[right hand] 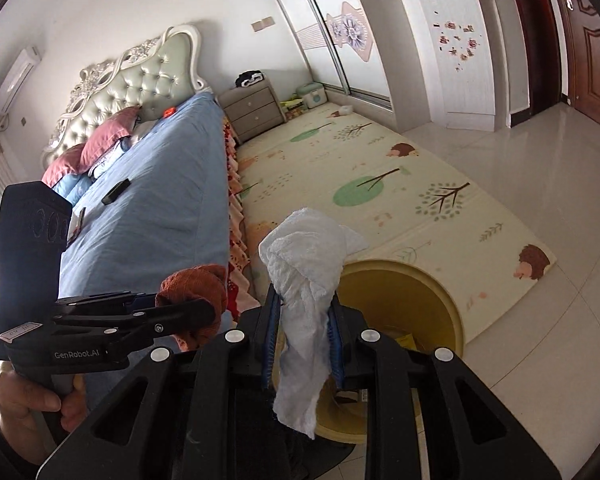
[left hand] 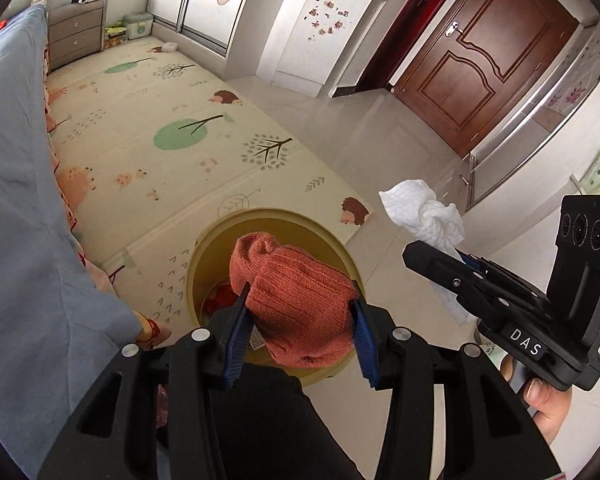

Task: Collect trash
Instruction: 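Carry the tissue and brown sock over the yellow bin and open both grippers, then move both grippers back over the bed toward the red wrappers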

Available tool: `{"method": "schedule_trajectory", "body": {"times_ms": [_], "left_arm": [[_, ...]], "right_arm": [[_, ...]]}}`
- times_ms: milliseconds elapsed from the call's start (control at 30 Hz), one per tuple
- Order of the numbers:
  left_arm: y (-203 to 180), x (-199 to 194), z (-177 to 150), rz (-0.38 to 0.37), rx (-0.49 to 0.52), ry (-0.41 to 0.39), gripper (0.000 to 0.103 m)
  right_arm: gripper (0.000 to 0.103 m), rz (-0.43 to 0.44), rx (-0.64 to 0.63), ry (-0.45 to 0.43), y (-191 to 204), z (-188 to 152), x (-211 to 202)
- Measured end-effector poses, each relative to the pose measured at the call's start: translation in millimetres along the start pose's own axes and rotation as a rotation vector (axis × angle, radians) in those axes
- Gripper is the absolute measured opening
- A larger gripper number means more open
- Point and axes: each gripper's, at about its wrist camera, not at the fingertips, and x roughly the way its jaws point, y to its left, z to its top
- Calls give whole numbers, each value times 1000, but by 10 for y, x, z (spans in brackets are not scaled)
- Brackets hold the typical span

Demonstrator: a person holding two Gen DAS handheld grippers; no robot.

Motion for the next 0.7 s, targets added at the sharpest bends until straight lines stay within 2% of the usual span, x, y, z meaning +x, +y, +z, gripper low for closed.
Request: {"method": "schedule_trajectory", "body": {"times_ms": [100, 167, 200, 233, 267, 300, 333, 367, 500, 700], "left_arm": [[-22, 143, 41, -24, 4, 23, 46], [-3, 201, 72, -32, 2, 33, 50], [6, 239, 84, -30, 1, 39, 62], [10, 265, 86, -23, 0, 46, 73], [10, 310, 108, -2, 0, 52, 95], [23, 322, 104, 35, 3, 47, 98], [1, 339, 107, 71, 21, 47, 98], [-26, 377, 110, 92, 43, 52, 98], [27, 419, 114, 69, 34, 77, 98], [76, 409, 132, 74, 31, 78, 98]], "right_arm": [[24, -8, 5, 17, -109, 25, 85], [24, -14, 4, 27, -155, 49, 167], [24, -15, 5, 29, -180, 68, 199], [32, -17, 11, 29, -208, 83, 228], [39, -21, 20, 26, -241, 96, 250], [52, -35, 29, 23, -274, 109, 276], [57, -56, 28, 26, -294, 116, 303], [57, -78, 24, 30, -311, 120, 328], [57, -84, 44, 51, -385, 91, 404], [57, -87, 47, 70, -369, 50, 412]]}}
